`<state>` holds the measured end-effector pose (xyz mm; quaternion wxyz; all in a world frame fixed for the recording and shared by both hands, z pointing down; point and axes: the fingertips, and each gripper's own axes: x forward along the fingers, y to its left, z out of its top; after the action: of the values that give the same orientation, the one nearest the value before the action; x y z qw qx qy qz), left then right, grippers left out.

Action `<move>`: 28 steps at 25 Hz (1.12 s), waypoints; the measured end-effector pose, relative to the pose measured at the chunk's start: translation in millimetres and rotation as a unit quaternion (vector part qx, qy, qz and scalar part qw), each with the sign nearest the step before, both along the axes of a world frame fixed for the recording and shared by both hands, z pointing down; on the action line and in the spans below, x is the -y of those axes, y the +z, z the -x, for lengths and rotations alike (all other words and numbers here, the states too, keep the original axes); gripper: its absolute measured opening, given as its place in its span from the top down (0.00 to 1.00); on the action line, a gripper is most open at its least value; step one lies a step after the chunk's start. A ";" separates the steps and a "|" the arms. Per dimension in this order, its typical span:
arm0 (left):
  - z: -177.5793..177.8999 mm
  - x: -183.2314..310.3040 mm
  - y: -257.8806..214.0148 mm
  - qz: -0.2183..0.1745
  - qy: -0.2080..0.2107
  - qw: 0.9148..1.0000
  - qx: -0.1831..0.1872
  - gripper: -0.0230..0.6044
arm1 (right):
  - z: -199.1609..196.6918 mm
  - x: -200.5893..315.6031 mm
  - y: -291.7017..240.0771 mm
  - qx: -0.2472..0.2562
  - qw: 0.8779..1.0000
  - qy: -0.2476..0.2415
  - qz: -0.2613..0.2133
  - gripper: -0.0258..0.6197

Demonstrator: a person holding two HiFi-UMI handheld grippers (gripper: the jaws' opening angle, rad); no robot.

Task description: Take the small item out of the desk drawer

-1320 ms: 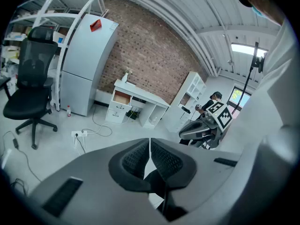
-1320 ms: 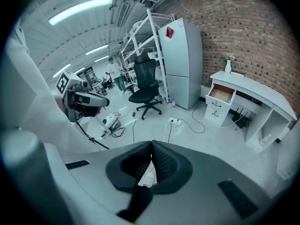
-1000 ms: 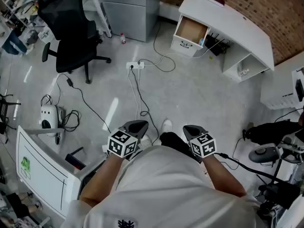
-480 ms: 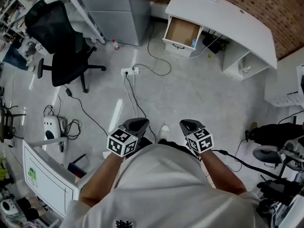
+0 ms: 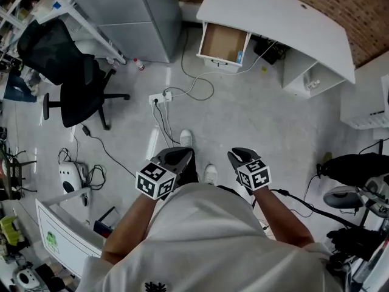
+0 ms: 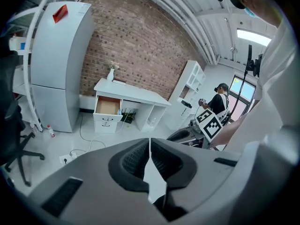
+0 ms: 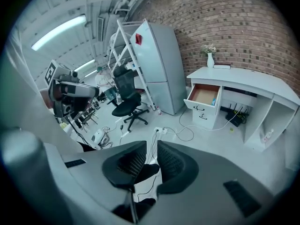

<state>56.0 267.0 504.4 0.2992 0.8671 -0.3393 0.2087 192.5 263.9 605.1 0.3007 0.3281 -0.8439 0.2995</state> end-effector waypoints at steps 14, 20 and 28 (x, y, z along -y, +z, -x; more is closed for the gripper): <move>49.5 228.7 5.0 -0.007 0.060 0.998 -0.026 0.92 | 16.4 221.6 13.1 -0.030 0.991 0.131 0.021 0.80; 92.7 305.2 14.8 -0.002 0.077 0.997 -0.015 0.92 | 19.1 326.4 34.1 -0.047 0.982 0.181 0.019 0.77; 91.7 383.9 30.6 0.018 0.020 1.000 0.000 0.92 | -32.6 461.8 89.8 -0.052 0.968 0.242 0.037 0.75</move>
<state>-35.7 -117.0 534.9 0.3102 0.8681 -0.3181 0.2211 225.1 -197.9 694.9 0.2748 0.5267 -0.7107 0.3768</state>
